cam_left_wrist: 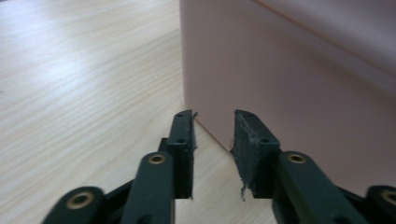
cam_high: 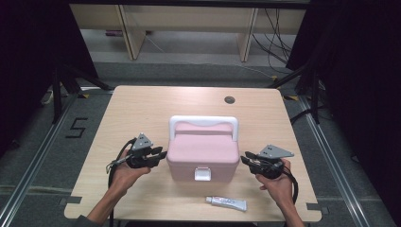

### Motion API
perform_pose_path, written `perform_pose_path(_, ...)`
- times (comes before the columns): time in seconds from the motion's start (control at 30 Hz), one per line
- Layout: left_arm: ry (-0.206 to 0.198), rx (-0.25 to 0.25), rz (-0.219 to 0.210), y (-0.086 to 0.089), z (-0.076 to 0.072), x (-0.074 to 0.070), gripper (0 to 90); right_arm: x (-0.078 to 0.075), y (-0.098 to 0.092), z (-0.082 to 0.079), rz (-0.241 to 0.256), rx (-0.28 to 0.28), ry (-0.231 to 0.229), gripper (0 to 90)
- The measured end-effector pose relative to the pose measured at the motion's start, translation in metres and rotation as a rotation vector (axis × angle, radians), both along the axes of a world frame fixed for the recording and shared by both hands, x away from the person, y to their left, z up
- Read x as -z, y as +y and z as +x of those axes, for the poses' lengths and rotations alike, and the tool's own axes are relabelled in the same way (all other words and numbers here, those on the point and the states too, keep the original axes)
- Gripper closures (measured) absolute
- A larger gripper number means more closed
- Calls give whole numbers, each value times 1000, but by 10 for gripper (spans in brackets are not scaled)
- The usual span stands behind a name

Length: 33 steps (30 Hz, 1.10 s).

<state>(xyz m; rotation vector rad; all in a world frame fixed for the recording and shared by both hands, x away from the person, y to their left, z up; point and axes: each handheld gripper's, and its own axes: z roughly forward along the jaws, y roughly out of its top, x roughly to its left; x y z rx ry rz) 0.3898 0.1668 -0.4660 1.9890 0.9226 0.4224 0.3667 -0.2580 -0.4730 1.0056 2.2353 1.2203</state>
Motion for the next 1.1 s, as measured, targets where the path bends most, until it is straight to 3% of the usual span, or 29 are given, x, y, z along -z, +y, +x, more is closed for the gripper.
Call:
perform_pose_path(0.1, 16, 30, 29, 3, 2, -6, 620, -1, -4, -3, 12, 32, 43, 627)
perform_pose_path(0.13, 12, 24, 24, 5, 2, -9, 605, -1, -6, -2, 1, 31, 25, 613)
perform_pose_path(0.17, 10, 31, 27, 7, 3, -10, 590, -2, -6, -6, 20, 46, 54, 599)
perform_pose_path(0.27, 22, 32, 20, 10, 5, -15, 555, -5, -11, -7, -2, 32, 41, 565)
perform_pose_path(0.33, 27, 35, 20, 11, 6, -17, 533, -5, -11, -11, 1, 53, 72, 552)
perform_pose_path(0.37, 27, 33, 25, 12, 6, -18, 522, -4, -13, -10, -22, 42, 42, 542)
perform_pose_path(0.43, 41, 37, 25, 14, 8, -20, 494, -3, -11, -15, -10, 61, 81, 517)
perform_pose_path(0.47, 55, 41, 23, 15, 9, -22, 480, -3, -12, -14, -28, 41, 60, 501)
perform_pose_path(0.7, 74, 44, 28, 21, 14, -34, 386, 1, -13, -21, -8, 59, 92, 440)
perform_pose_path(0.73, 79, 52, 17, 25, 16, -41, 376, 3, -15, -22, -19, 55, 80, 425)
perform_pose_path(0.8, 69, 69, -7, 28, 18, -47, 366, 4, -17, -24, -13, 65, 104, 419)
perform_pose_path(0.83, 65, 77, -14, 29, 18, -49, 363, 5, -19, -24, -18, 62, 94, 418)
perform_pose_path(0.9, 55, 97, -11, 30, 19, -55, 357, 5, -19, -28, -2, 85, 115, 415)
perform_pose_path(0.93, 57, 95, -36, 29, 19, -57, 351, 6, -21, -27, -3, 68, 110, 411)
perform_pose_path(0.97, 61, 107, -37, 30, 20, -59, 344, 6, -21, -29, 10, 72, 130, 409)
perform_pose_path(1.0, 63, 120, -45, 30, 21, -61, 337, 5, -23, -28, -15, 66, 112, 405)
perform_pose_path(1.03, 65, 124, -41, 30, 21, -63, 326, 7, -21, -30, 9, 83, 129, 400)
perform_pose_path(1.1, 68, 134, -37, 29, 22, -67, 302, 7, -24, -30, -13, 75, 123, 395)
